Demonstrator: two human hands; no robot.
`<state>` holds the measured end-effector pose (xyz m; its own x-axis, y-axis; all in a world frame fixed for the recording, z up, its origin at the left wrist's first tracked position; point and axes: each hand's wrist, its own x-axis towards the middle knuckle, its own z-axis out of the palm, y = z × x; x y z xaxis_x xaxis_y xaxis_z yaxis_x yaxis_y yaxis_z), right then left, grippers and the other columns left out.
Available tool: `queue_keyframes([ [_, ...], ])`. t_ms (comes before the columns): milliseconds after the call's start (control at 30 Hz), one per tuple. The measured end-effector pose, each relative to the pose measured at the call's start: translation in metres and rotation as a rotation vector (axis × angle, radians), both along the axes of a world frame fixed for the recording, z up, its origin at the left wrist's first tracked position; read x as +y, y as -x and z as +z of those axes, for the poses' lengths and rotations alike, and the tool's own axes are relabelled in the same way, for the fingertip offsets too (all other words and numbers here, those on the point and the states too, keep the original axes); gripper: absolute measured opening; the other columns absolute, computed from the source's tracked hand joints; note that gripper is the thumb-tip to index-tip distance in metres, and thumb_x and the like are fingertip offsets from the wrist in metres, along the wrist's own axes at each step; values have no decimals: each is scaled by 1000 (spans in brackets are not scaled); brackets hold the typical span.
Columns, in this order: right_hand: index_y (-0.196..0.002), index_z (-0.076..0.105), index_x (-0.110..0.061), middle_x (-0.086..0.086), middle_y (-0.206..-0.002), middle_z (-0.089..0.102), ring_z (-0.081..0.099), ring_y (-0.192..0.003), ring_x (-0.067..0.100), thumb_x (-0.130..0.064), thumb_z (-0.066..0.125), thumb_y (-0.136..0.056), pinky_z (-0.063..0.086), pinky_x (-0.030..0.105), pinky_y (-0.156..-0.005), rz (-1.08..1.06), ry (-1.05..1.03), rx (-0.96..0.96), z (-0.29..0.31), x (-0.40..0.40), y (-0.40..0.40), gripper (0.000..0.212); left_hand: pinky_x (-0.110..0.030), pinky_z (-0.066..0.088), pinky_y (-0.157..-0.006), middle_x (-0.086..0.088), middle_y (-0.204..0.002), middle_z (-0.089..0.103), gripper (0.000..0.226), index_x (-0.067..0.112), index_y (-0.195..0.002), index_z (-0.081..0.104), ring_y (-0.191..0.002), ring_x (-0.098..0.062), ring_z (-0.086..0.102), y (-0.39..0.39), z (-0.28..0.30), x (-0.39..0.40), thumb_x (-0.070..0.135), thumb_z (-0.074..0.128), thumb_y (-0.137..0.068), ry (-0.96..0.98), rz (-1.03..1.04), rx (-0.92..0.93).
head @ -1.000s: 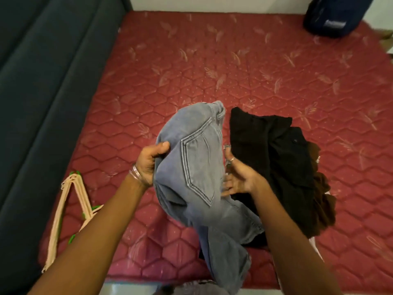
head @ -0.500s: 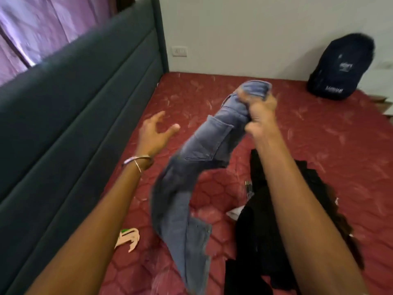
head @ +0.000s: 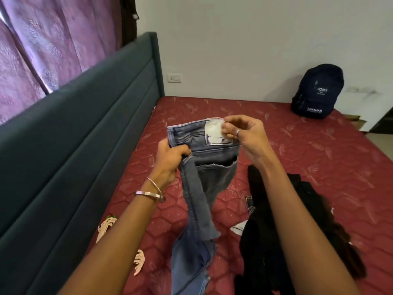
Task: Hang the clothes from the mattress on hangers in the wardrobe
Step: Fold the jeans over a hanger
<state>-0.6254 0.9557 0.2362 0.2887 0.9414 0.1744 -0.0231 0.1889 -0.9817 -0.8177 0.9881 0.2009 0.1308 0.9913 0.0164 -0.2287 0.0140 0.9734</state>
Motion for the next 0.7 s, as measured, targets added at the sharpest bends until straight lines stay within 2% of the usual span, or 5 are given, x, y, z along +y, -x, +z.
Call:
queue_keyframes([
  [100, -124, 55, -15, 5, -116, 58, 56, -102, 16, -24, 81, -75, 49, 32, -84, -183, 199, -144, -28, -3, -17, 56, -36, 53, -60, -7, -63, 62, 25, -1, -73, 60, -57, -23, 58, 18, 19, 1, -12, 49, -53, 68, 2, -148],
  [167, -128, 53, -23, 4, -125, 59, 57, -106, 15, -45, 83, -64, 48, 32, -81, 72, 269, 2, -36, -8, -12, 74, -43, 56, -63, -12, -68, 65, 34, -2, -76, 62, -61, -29, 62, 28, 40, 4, -8, 46, -46, 64, -71, -262],
  [300, -110, 64, -4, 8, -104, 72, 68, -94, 22, -16, 82, -59, 56, 33, -80, 404, 58, 297, -2, -2, 4, 55, -31, 51, -62, -6, -57, 55, 20, 3, -69, 49, -56, -22, 53, 43, 94, 27, -1, 48, -49, -48, -54, -325],
  [533, -79, 63, 1, 11, -72, 62, 60, -63, 20, 18, 64, -68, 54, 32, -58, -42, -260, 280, 134, 32, 28, 20, -26, 45, -87, 0, -109, 64, 33, 19, -113, 60, -101, -15, 58, 40, 202, 48, 28, 54, -82, -584, 740, 727],
  [700, -99, 51, -1, 12, -86, 65, 64, -72, 18, 14, 69, -70, 57, 34, -66, -69, -525, 126, 203, 20, 50, 37, -32, 57, -64, 3, -83, 65, 43, 21, -89, 66, -71, -11, 62, -12, 250, -12, 62, 55, -83, -461, 2, 335],
])
